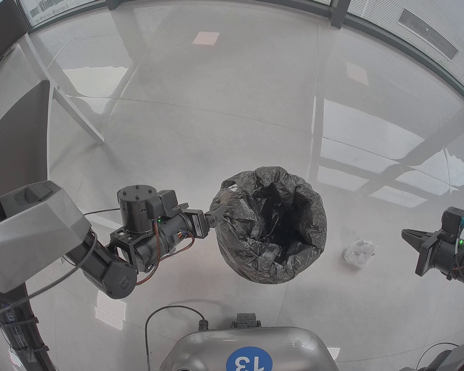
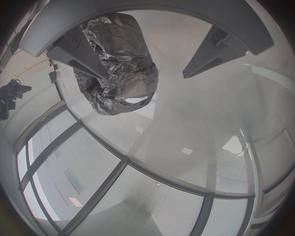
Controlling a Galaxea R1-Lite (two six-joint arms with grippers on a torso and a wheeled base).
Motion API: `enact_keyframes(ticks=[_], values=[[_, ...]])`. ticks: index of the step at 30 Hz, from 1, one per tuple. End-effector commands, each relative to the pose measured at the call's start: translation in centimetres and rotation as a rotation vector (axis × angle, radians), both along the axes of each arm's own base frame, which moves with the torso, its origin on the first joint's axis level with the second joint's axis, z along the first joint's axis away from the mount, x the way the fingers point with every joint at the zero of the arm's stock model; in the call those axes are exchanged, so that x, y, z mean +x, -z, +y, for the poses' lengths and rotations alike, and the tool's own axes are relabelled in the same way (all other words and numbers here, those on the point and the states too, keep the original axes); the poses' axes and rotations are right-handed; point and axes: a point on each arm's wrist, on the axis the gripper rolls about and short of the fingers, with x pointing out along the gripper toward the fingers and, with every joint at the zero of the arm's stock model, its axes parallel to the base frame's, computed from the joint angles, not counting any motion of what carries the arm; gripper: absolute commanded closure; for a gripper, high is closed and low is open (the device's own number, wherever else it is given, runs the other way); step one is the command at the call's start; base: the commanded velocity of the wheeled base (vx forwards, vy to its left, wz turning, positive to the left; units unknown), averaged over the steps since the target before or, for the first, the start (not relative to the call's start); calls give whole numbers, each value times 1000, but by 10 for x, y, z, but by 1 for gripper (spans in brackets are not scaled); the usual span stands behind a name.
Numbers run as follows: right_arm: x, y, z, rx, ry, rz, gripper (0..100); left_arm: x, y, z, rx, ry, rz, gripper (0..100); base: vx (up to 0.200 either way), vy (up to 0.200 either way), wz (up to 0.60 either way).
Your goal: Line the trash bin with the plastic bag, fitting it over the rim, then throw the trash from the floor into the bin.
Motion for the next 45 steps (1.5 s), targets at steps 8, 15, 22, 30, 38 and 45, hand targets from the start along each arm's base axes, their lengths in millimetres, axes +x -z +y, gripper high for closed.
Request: enact_keyframes(ticks=[8, 15, 22, 30, 38, 45], values=[[-1, 1, 1, -7, -10, 0, 100, -39, -32, 10, 174, 34, -15, 0, 0, 0, 0], [5, -10, 7, -17, -42, -23, 100, -78, -83, 36, 431, 74, 187, 0, 0, 0, 0], [24, -25, 18, -26, -67, -1, 100, -91, -138, 29, 491, 106, 523, 0, 0, 0, 0], [27, -25, 22, -27, -82, 4, 100, -88, -135, 9, 335, 85, 511, 0, -150, 0, 0], [26, -24, 23, -30, -90, 8, 100, -92, -131, 7, 291, 69, 511, 0, -200, 0, 0], [27, -18, 26, -39, -106, 34, 100, -95, -126, 9, 301, 70, 529, 0, -200, 0, 0]])
